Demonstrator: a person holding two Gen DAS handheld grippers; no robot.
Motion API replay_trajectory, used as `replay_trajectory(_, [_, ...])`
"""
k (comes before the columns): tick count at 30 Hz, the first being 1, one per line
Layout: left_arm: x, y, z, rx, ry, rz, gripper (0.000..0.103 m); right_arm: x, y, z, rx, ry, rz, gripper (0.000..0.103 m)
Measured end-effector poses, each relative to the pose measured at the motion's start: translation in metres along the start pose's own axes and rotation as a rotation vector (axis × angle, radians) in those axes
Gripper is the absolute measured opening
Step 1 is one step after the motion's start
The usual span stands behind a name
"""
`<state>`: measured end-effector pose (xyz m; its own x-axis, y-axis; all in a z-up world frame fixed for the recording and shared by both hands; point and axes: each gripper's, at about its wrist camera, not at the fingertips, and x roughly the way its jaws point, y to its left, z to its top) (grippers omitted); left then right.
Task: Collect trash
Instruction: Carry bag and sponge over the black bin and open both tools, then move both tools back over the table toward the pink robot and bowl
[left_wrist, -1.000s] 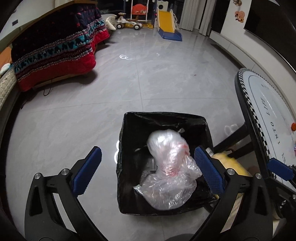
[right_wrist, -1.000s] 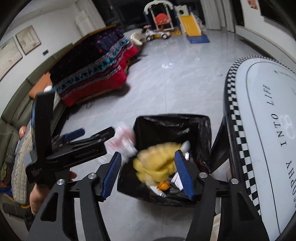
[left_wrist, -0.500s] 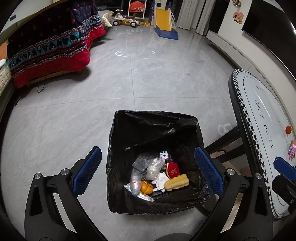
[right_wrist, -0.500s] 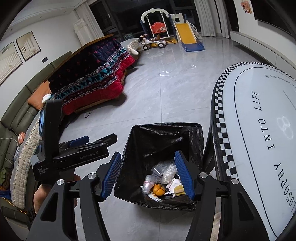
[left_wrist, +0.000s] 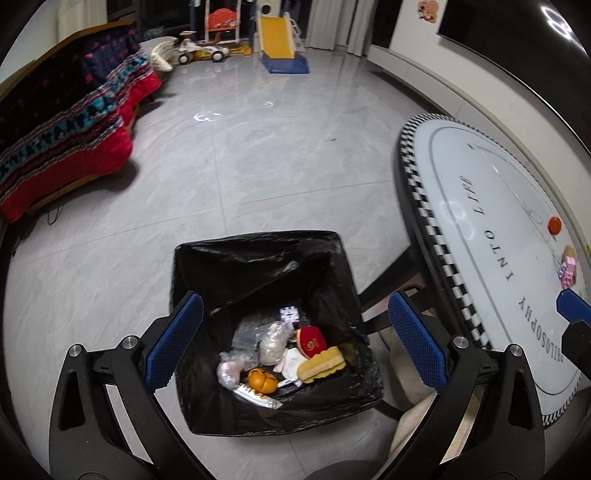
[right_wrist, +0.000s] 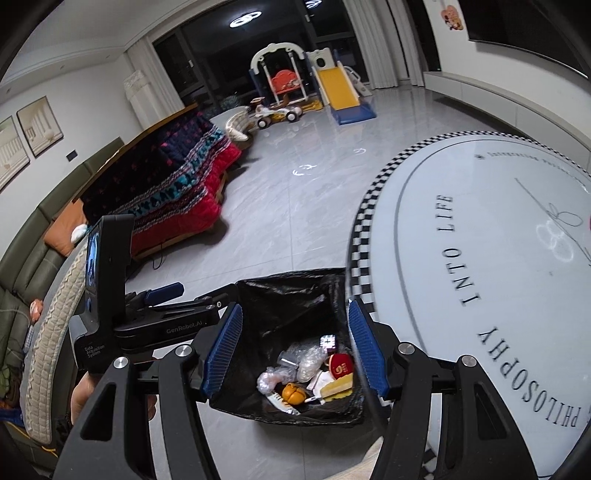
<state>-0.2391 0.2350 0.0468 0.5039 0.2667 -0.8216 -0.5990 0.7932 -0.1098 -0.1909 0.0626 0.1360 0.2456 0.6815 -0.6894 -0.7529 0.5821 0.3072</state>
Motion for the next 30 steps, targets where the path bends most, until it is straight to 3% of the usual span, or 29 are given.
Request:
replay_trajectory(11, [0.000,-0.097,0.023,0.155,-0.002,-0.126,0.097,-0.043,-0.073,0.003,0.115,-0.085,-0.111,0.061])
replay_trajectory(30, [0.020,-0.290,0.015,0.449,0.088,-0.345,0.097,-0.137,-0.220,-0.026,0.348,-0.211,-0.386,0.061])
